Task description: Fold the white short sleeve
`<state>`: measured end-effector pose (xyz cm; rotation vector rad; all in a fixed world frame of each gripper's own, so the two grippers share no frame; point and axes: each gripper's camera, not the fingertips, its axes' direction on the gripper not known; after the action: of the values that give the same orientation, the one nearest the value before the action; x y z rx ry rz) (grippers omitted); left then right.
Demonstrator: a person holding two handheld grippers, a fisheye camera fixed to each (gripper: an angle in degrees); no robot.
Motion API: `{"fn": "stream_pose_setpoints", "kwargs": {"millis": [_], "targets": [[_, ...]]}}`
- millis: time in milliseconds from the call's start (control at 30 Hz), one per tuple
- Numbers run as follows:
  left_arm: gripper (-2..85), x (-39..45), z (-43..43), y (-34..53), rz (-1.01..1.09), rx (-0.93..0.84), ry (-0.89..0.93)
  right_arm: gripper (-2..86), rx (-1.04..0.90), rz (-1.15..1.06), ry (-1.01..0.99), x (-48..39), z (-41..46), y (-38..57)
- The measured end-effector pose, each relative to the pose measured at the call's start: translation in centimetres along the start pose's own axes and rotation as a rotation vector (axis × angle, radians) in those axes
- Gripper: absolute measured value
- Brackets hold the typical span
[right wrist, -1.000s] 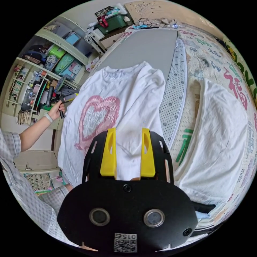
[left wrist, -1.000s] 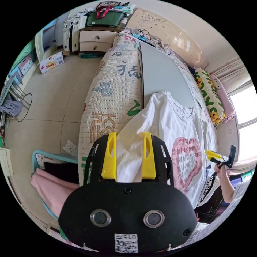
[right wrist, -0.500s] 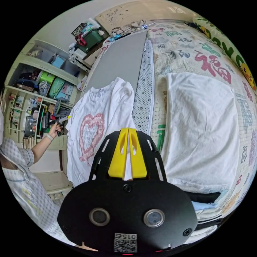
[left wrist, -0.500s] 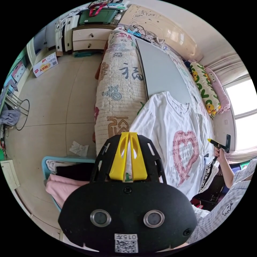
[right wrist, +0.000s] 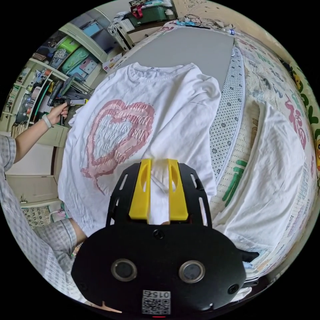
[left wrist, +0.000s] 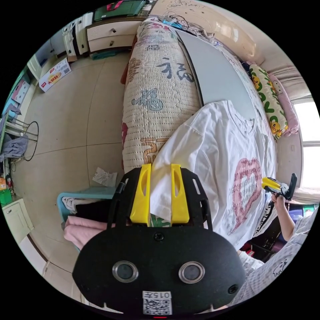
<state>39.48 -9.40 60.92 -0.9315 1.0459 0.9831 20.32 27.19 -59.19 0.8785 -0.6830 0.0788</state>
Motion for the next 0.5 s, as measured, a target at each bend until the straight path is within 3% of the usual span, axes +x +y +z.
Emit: {"fn": "stream_pose_setpoints", "kwargs": {"millis": [200, 367, 500], "targets": [[8.8, 0.7, 0.0, -1.7, 0.017, -0.016, 0.0, -0.3, 0.034, 0.109, -0.133, 2.0, -3.5, 0.1], [8.8, 1.4, 0.0, -3.2, 0.03, -0.064, -0.005, -0.1, 0.212, 0.313, -0.115, 8.5, -11.5, 2.0], [8.7, 1.8, 0.0, -3.3, 0.028, -0.065, -0.011, 1.5, 0.174, 0.209, -0.033, 6.7, -13.6, 1.6]]}}
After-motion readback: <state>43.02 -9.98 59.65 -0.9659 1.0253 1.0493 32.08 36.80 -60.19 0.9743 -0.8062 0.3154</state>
